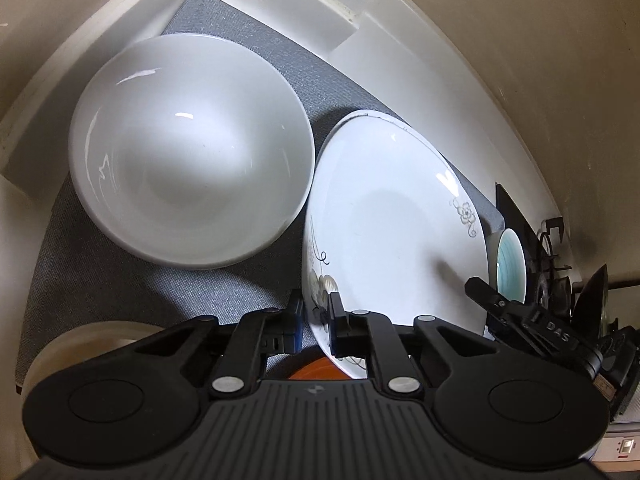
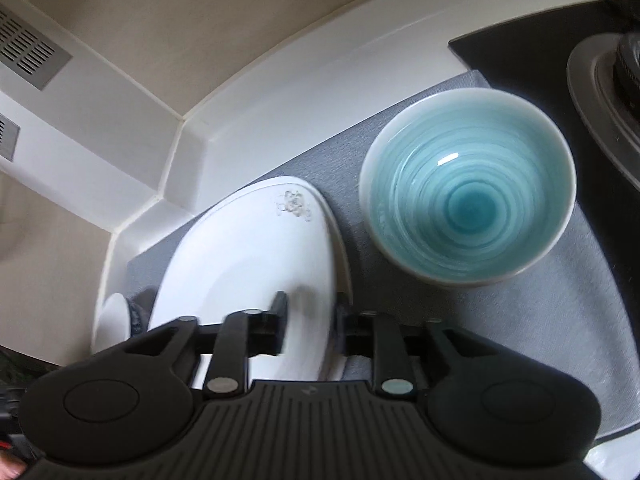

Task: Organize plates and bowls
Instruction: 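Lower the large white plate onto the square white plate with both grippers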

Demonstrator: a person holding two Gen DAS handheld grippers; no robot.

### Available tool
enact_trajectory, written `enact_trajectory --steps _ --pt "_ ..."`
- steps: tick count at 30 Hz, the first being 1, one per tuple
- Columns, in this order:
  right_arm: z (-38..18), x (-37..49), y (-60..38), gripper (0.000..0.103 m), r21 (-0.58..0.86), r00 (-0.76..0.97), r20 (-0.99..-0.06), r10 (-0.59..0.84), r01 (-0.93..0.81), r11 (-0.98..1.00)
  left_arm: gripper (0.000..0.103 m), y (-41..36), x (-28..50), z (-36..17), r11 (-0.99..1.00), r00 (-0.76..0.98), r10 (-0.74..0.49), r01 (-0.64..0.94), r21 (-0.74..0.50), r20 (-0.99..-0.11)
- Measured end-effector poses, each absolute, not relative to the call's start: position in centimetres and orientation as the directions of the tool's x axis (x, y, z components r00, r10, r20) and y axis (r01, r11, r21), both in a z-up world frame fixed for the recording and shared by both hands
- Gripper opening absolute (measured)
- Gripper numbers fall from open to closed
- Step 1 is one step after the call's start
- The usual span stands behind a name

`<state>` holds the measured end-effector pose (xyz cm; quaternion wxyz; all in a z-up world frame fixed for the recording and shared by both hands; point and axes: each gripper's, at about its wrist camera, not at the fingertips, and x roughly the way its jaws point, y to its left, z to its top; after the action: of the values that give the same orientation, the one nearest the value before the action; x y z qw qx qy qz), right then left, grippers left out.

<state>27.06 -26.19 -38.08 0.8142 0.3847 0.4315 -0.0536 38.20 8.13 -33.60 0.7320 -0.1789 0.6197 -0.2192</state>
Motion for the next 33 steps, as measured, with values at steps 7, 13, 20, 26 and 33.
enact_trajectory --steps 7,13,20,26,33 --pt "-35.8 27.8 -22.9 0.085 0.384 0.56 -0.816 0.141 0.344 0.857 0.01 8.5 38.6 -33.7 0.83 0.126 -0.558 0.085 -0.552 -0.82" --pt "-34.9 29.8 -21.1 0.081 0.254 0.531 -0.842 0.096 0.233 0.939 0.01 8.1 38.7 -33.6 0.842 0.132 -0.539 0.083 -0.532 -0.832" --pt "-34.5 26.5 -22.7 0.077 0.27 0.516 -0.856 0.045 0.37 0.889 0.01 8.7 38.4 -33.6 0.834 0.126 -0.552 0.075 -0.546 -0.825" --pt "-36.1 22.3 -23.3 0.049 0.431 0.502 -0.849 0.167 0.474 0.768 0.01 8.6 38.7 -33.6 0.831 0.117 -0.557 0.084 -0.55 -0.823" --pt "-36.1 22.2 -23.1 0.009 0.502 0.532 -0.818 0.218 0.477 0.721 0.009 9.7 38.1 -32.4 0.812 0.104 -0.583 0.125 -0.571 -0.806"
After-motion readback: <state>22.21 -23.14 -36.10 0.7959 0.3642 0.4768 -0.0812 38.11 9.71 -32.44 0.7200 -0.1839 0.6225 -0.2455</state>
